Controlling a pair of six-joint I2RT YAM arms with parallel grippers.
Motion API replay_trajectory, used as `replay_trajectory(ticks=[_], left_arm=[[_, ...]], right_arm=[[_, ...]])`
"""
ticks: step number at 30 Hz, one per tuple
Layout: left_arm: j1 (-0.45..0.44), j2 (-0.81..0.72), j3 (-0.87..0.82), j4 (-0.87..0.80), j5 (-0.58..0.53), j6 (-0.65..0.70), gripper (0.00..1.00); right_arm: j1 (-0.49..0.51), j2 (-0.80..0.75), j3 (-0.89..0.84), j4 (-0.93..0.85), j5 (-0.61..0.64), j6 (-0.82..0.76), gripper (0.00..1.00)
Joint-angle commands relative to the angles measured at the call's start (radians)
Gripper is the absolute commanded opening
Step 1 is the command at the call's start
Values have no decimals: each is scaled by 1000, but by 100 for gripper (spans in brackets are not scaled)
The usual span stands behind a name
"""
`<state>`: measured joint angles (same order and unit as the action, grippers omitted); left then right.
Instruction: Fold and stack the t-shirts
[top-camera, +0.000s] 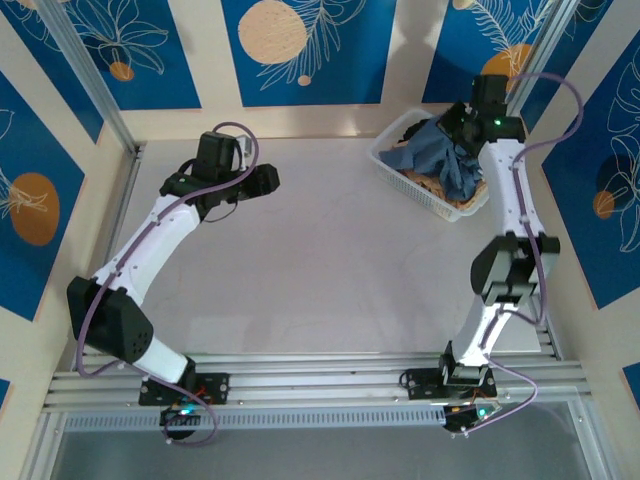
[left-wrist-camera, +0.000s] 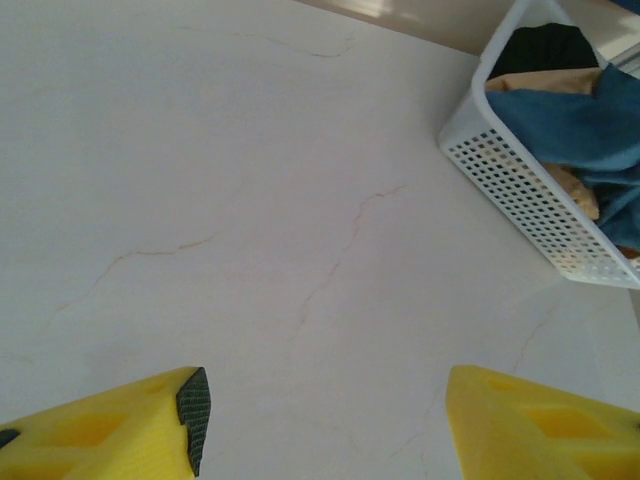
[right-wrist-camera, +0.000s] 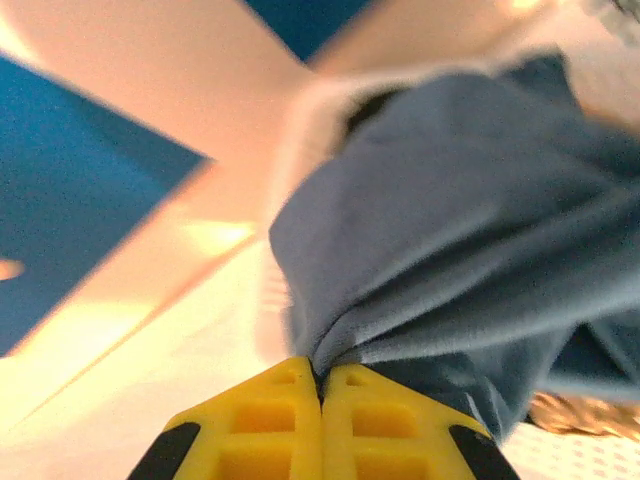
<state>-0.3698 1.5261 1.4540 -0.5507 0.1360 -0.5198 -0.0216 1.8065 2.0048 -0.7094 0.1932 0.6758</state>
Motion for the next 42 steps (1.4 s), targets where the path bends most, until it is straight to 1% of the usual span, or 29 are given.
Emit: replay_trajectory(ticks=[1,4,7,10,12,14,16,17,19,20,22,23,24,25,26,27,29,31,33,35,37,39,42], left_arm=[[-5,-15,29,-58,-86,11,62],[-3,-14,41,-90,-151,6,62],[-4,-16,57,-129,-228,1,62],[-2,-33,76,-176,-318,-6,62],[-1,-49,78,-192,-363,-3,63],[-1,-72,77,-203,-398,7,64],[-1,-89,74,-211,-421,19,64],[-1,-96,71,-220,-428,23,65],[2,-106,64,-245,-437,22,65],[3,-114,56,-256,-439,21,65],[2,-132,28,-271,-439,13,66],[2,-145,9,-279,-441,6,66],[2,-154,-8,-286,-437,2,66],[2,-167,-28,-288,-421,2,67],[2,-175,-51,-283,-386,12,67],[2,-180,-72,-275,-340,22,66],[-1,-177,-116,-262,-213,45,67],[-22,-168,-164,-247,-94,71,67],[-70,-159,-209,-243,-15,115,69],[-167,-155,-248,-248,-17,190,73],[-279,-145,-285,-245,-68,249,78],[-381,-113,-309,-227,-125,285,80],[-525,-7,-268,-212,-231,327,82]], right_arm=[[64,-110,93,86,6,-77,0],[146,-164,146,132,-12,-105,0],[239,-185,241,137,-23,-126,0],[335,-167,342,93,-27,-134,0],[385,-157,353,58,-33,-99,0],[446,-162,303,38,-30,-58,0],[507,-168,220,20,-3,-24,0],[527,-168,171,3,-3,19,0],[540,-167,45,-13,-55,127,0],[545,-159,-22,-18,-97,192,0],[558,-137,-149,0,-204,273,0],[571,-113,-192,-20,-233,306,7],[579,-95,-225,-35,-260,324,16],[584,-76,-259,-47,-289,330,25],[585,-64,-281,-71,-295,332,31],[581,-61,-303,-86,-290,327,35],[565,-77,-347,-100,-254,291,42],[540,-102,-386,-122,-226,248,47],[519,-135,-434,-149,-195,207,50],[485,-180,-523,-163,-190,184,52],[443,-237,-626,-156,-194,182,55],[395,-300,-722,-143,-203,183,57],[315,-381,-831,-142,-212,192,58]])
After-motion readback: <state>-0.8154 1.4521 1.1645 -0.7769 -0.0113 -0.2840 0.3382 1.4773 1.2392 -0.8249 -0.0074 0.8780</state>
